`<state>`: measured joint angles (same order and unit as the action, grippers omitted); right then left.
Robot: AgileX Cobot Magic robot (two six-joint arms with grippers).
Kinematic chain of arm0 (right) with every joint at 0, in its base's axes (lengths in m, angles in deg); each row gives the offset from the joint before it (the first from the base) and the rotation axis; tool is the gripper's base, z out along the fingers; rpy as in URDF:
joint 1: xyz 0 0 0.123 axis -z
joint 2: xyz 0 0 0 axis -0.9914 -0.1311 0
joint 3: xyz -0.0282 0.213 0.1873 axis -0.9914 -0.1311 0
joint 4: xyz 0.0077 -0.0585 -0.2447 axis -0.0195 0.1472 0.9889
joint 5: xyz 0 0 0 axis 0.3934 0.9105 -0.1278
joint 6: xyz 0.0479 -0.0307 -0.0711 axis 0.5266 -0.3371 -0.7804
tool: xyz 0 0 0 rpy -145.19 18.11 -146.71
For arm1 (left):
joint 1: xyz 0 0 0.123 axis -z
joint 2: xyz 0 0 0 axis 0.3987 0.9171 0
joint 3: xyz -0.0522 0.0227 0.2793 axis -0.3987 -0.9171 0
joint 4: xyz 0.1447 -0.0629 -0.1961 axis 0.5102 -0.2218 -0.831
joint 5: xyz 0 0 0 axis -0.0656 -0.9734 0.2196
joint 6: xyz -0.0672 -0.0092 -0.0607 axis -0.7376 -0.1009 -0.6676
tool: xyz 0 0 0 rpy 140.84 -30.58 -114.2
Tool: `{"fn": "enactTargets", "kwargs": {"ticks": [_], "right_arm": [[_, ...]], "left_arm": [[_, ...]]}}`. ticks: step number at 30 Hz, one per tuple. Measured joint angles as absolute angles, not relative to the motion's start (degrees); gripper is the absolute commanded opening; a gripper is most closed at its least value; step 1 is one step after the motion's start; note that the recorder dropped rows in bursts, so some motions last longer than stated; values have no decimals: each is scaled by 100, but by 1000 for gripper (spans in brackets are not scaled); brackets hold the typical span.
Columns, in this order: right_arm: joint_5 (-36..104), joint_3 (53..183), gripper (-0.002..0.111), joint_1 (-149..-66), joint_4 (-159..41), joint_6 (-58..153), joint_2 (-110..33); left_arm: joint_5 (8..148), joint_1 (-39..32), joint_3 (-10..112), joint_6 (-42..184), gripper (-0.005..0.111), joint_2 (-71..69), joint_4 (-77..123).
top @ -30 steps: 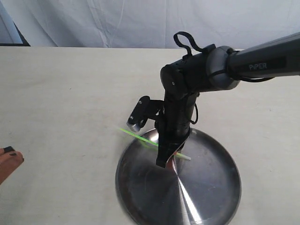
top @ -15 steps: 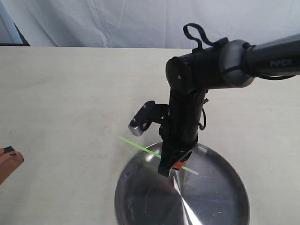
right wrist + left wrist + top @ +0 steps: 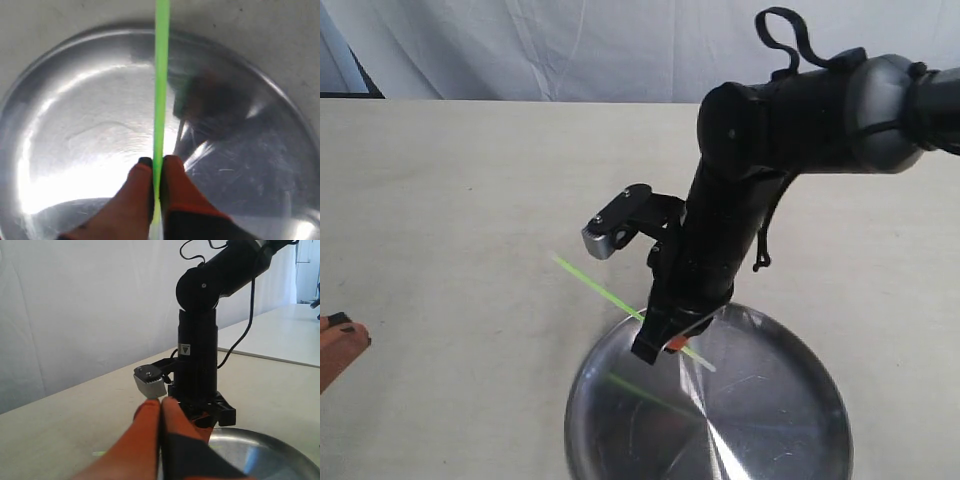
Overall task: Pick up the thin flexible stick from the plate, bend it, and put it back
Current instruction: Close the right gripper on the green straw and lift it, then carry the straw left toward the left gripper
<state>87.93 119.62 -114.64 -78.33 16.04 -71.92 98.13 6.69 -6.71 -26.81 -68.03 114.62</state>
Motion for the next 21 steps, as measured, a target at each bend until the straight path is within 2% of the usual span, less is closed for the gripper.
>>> {"fn": "enactTargets", "kwargs": {"ticks": [14, 21], "right_arm": [[8752, 10901, -1, -11464, -9363, 903, -5536], [9237, 10737, -1, -11469, -11035, -184, -5169]], "left_arm": [[9784, 669, -671, -2681, 0, -6803, 11440], [9779, 669, -671, -2954, 0, -6803, 9884]]}}
